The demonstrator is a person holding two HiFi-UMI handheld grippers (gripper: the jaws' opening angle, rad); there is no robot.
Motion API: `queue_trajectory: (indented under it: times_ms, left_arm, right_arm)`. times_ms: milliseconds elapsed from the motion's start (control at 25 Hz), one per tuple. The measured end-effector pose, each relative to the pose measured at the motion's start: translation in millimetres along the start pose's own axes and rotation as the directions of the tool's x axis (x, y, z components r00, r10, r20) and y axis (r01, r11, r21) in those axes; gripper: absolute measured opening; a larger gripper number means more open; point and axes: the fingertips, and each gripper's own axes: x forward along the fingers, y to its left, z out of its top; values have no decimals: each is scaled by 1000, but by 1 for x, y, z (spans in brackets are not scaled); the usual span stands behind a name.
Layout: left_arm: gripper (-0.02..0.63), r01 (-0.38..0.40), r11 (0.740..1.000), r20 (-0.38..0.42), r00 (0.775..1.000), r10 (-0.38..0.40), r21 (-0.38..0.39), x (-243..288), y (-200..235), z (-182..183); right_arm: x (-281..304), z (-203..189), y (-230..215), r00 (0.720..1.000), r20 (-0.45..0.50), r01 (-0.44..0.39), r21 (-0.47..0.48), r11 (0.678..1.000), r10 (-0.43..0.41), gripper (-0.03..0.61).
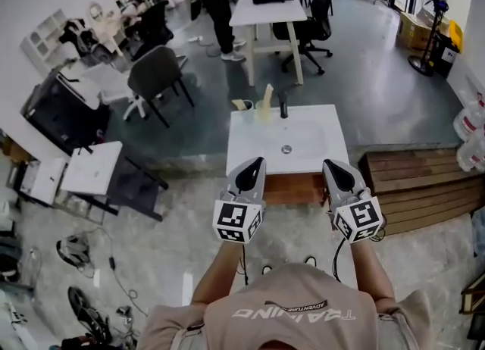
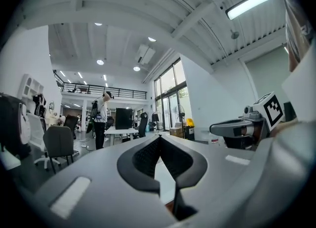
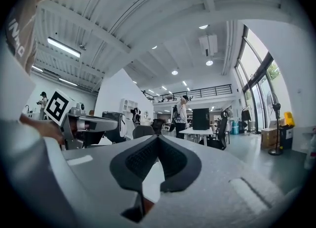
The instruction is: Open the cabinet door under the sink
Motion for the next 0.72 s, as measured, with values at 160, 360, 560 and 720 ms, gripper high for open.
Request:
queue_trajectory:
  times_ms: [160,360,560,720]
  left_arm:
    - [16,-19,1000,-21,1000,19,-17,-3,7,-13]
    - [17,-15,999,-50,999,13,-30,-2,6,-26]
    - [17,0,1000,-72,997,-2,-28,0,1,-36]
    - [17,-9,1000,-88,996,8,-17,-1,6,-44]
  right_arm:
    - [-3,-23,5,999,-47,-4,21,1000,5,2]
    - [-6,-41,15,997,-78,-9,24,1000,11,2]
    - [-6,-46,16,996,-83,-10,27,1000,12,2]
    - [-1,-51,15,997,-79,-7,35,999,10,2]
